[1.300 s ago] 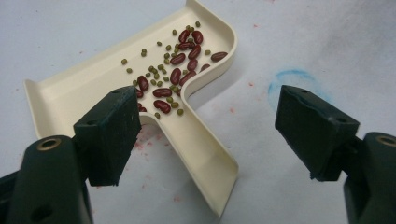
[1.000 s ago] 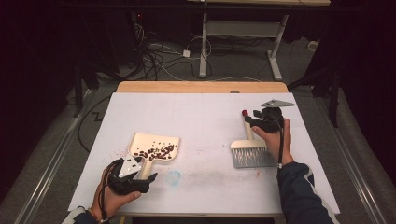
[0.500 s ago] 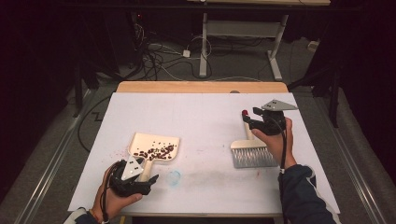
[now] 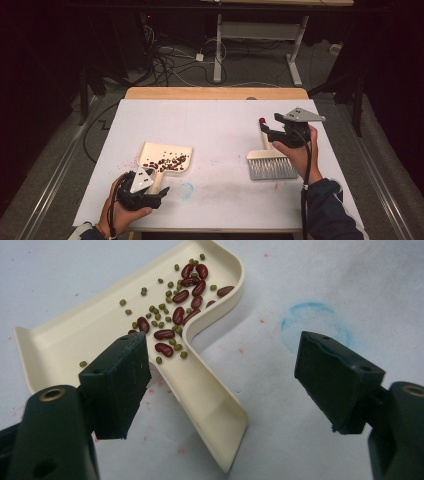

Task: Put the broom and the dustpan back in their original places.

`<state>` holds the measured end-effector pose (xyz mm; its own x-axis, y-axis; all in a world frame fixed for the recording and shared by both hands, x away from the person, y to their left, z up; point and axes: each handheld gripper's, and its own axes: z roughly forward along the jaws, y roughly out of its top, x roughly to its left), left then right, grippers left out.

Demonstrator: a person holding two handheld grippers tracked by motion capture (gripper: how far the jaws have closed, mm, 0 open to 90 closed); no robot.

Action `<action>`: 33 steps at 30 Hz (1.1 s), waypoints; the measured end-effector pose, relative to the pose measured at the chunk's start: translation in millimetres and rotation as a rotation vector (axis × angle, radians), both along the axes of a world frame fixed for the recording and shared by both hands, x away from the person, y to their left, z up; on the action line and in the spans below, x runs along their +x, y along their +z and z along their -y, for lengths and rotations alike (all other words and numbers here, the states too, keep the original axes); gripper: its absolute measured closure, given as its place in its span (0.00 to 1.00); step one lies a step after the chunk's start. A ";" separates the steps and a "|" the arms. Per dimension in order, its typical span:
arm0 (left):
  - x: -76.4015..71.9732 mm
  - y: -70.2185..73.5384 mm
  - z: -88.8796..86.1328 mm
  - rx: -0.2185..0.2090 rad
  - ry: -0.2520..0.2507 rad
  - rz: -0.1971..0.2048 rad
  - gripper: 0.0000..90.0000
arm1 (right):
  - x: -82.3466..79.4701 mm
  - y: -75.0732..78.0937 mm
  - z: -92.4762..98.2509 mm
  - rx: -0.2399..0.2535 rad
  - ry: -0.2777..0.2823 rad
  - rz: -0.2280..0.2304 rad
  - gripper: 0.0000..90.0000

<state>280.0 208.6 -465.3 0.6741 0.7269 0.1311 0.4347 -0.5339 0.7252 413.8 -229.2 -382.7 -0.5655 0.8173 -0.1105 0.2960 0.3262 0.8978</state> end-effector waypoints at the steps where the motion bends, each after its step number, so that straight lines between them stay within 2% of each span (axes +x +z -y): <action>1: -0.1 0.1 0.1 0.001 0.000 0.000 0.25 | -1.5 0.5 -0.2 -0.001 0.004 0.003 0.39; 11: -0.2 0.1 0.7 0.009 0.005 0.000 0.24 | -15.3 6.0 -3.2 0.006 0.014 0.031 0.31; 16: -0.3 0.1 0.9 0.013 0.004 0.001 0.24 | -20.7 7.4 -3.8 0.036 0.026 0.039 0.26; 33: -0.9 0.4 1.6 0.014 -0.001 0.009 0.24 | -45.9 10.3 -5.1 -0.018 0.046 0.102 0.25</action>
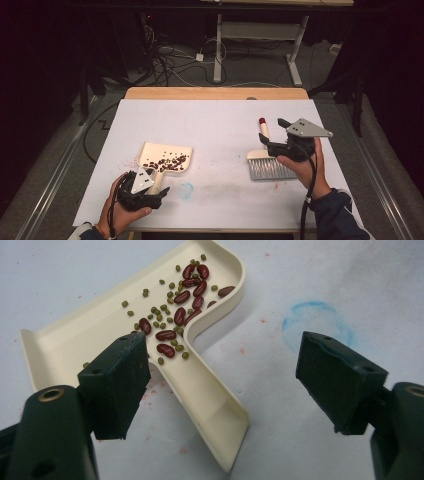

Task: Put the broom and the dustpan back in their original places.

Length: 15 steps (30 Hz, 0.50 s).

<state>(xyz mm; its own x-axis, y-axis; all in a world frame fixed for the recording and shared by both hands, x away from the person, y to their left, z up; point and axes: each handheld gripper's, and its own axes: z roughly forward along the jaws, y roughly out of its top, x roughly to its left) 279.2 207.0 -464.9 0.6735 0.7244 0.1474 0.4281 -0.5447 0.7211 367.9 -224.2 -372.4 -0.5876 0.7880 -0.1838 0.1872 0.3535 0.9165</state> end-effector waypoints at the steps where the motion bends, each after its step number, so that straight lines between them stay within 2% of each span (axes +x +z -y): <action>1: 0.0 0.0 0.1 0.002 0.001 0.000 0.24 | -2.5 -0.5 0.3 -0.005 0.005 0.008 0.25; 11: 0.1 -0.5 1.0 0.009 0.001 0.001 0.24 | -21.9 -6.9 7.4 -0.041 0.017 0.042 0.26; 15: 0.4 -0.8 1.3 0.012 0.003 0.002 0.24 | -28.1 -9.9 12.3 -0.038 0.022 0.044 0.25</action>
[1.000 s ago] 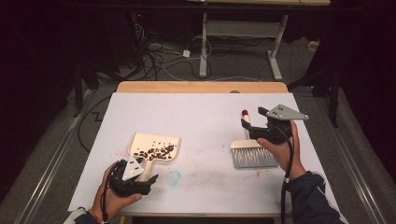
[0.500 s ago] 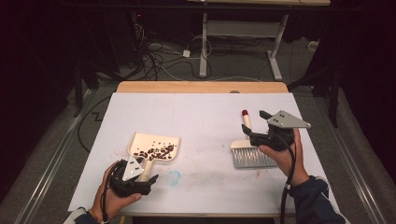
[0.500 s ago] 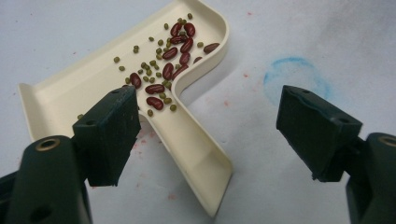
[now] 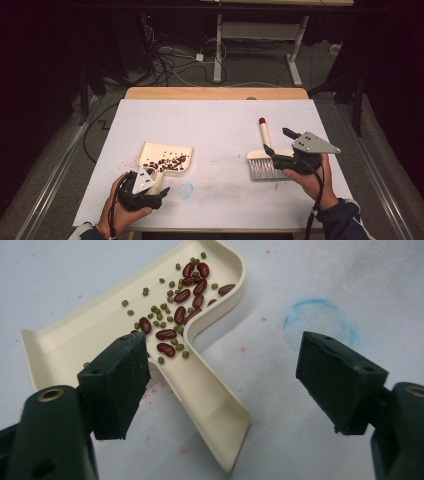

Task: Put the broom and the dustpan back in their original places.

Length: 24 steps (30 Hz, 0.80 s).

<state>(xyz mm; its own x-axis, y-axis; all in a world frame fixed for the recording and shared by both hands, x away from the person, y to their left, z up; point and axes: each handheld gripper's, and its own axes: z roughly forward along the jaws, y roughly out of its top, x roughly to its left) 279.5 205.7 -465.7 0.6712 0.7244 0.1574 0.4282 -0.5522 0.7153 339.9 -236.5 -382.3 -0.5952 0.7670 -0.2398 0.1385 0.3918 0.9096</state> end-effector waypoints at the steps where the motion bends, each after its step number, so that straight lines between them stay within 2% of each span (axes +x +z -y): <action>1: 0.2 0.0 0.0 0.002 0.000 0.001 0.24 | -1.5 -0.9 1.2 0.000 0.004 0.002 0.25; 13: 1.0 -0.8 0.8 0.005 0.000 -0.001 0.24 | -18.2 -12.8 15.7 -0.021 0.011 0.011 0.26; 24: 1.7 -0.9 1.1 0.009 0.000 -0.001 0.24 | -28.1 -24.9 30.8 -0.009 0.006 0.006 0.26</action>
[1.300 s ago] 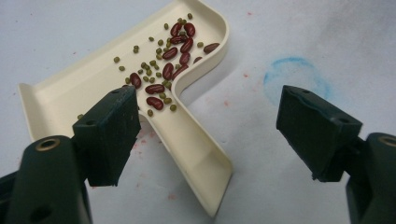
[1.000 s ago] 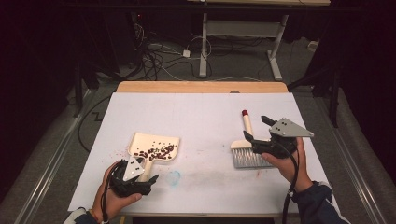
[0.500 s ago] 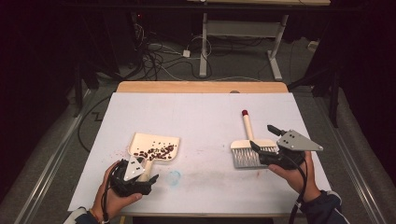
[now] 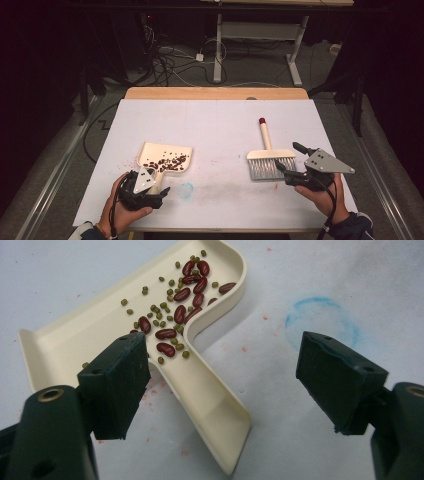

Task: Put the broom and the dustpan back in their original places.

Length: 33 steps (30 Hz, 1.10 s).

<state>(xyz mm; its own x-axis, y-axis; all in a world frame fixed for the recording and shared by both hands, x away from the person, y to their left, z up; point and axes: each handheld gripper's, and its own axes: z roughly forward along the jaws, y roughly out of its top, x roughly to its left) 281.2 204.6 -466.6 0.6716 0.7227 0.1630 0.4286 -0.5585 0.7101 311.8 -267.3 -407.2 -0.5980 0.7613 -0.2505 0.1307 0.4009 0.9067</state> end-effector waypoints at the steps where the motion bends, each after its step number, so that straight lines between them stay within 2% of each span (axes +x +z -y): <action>1: 0.2 -0.1 0.2 -0.001 0.002 0.000 0.24 | -1.2 -2.3 1.8 0.002 -0.003 -0.001 0.26; 4: 1.0 -0.5 0.1 0.002 0.002 -0.004 0.24 | -3.9 -9.9 6.4 0.018 -0.009 -0.014 0.26; 8: 1.0 -0.1 0.2 -0.005 0.003 -0.002 0.24 | -8.8 -19.4 11.1 0.000 -0.023 -0.014 0.26; 10: 1.1 -0.1 0.5 -0.008 0.004 -0.001 0.24 | -12.0 -24.7 14.2 0.008 -0.024 -0.028 0.26; 14: 0.5 0.9 0.2 -0.010 0.004 0.004 0.24 | -19.3 -35.9 18.8 -0.021 -0.029 -0.038 0.26; 16: 0.5 0.7 -0.6 -0.007 0.004 0.002 0.24 | -23.3 -39.9 20.5 -0.040 -0.032 -0.025 0.26; 18: 0.9 0.3 -0.9 -0.007 0.007 0.000 0.24 | -25.3 -43.0 21.3 -0.042 -0.033 -0.029 0.26; 22: 0.5 0.8 1.5 -0.002 0.001 0.004 0.24 | -26.5 -45.0 21.2 -0.043 -0.028 -0.044 0.26; 26: -0.5 0.4 2.1 0.010 -0.008 0.005 0.24 | -27.7 -42.9 21.9 -0.039 -0.025 -0.036 0.26; 29: -0.5 1.5 1.5 -0.006 -0.004 0.010 0.24 | -28.8 -41.8 23.3 -0.036 -0.035 -0.032 0.26; 33: -0.2 1.4 2.4 0.002 -0.011 0.011 0.24 | -30.0 -40.0 23.0 -0.035 -0.041 -0.025 0.26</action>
<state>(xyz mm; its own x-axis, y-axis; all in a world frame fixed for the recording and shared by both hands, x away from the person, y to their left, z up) 281.0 202.2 -465.2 0.6780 0.7147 0.1718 0.4145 -0.5647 0.7136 281.8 -290.4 -447.2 -0.5727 0.7764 -0.2631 0.1702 0.4265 0.8883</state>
